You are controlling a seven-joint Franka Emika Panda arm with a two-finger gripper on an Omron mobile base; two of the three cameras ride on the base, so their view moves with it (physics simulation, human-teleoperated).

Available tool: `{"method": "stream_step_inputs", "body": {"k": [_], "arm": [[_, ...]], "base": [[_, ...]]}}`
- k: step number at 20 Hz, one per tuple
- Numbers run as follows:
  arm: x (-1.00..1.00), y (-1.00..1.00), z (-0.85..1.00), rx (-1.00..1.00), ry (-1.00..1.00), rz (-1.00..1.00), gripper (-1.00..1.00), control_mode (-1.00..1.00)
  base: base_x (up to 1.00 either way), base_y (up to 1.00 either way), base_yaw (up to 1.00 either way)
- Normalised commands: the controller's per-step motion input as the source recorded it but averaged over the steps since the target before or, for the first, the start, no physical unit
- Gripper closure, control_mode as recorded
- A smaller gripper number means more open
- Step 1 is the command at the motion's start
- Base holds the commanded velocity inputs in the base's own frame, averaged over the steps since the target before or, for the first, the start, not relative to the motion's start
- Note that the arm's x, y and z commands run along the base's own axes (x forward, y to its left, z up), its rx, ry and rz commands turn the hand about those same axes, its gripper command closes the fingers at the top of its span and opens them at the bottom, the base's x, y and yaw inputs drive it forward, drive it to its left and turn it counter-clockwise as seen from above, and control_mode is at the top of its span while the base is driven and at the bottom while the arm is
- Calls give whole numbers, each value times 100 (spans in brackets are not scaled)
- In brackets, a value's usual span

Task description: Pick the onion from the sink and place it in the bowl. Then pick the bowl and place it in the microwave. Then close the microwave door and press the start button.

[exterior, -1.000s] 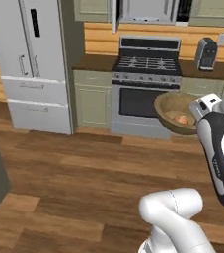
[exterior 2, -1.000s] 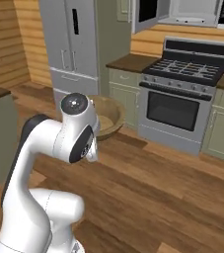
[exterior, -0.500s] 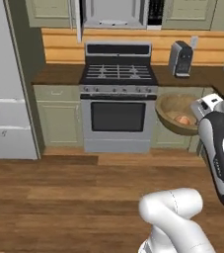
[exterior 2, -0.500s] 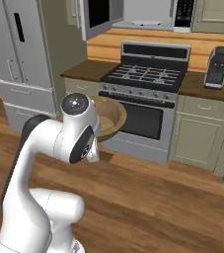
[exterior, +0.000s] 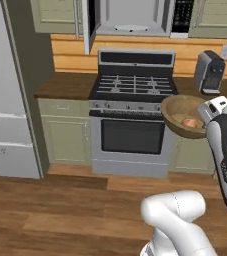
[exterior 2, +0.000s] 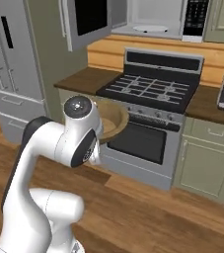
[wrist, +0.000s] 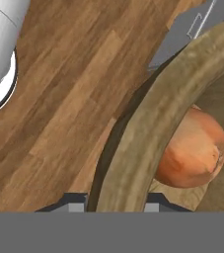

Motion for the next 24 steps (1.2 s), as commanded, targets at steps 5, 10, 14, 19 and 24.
{"method": "stream_step_inputs", "body": {"k": [5, 10, 14, 19, 24], "arm": [[0, 0, 0, 0, 0, 0, 100, 100], [0, 0, 0, 0, 0, 0, 100, 100], [0, 0, 0, 0, 0, 0, 100, 100], [0, 0, 0, 0, 0, 0, 100, 100], [0, 0, 0, 0, 0, 0, 100, 100]], "base": [[100, -53, 28], [100, -63, 32], [100, -89, 42], [100, -69, 30], [84, -31, 0]]}}
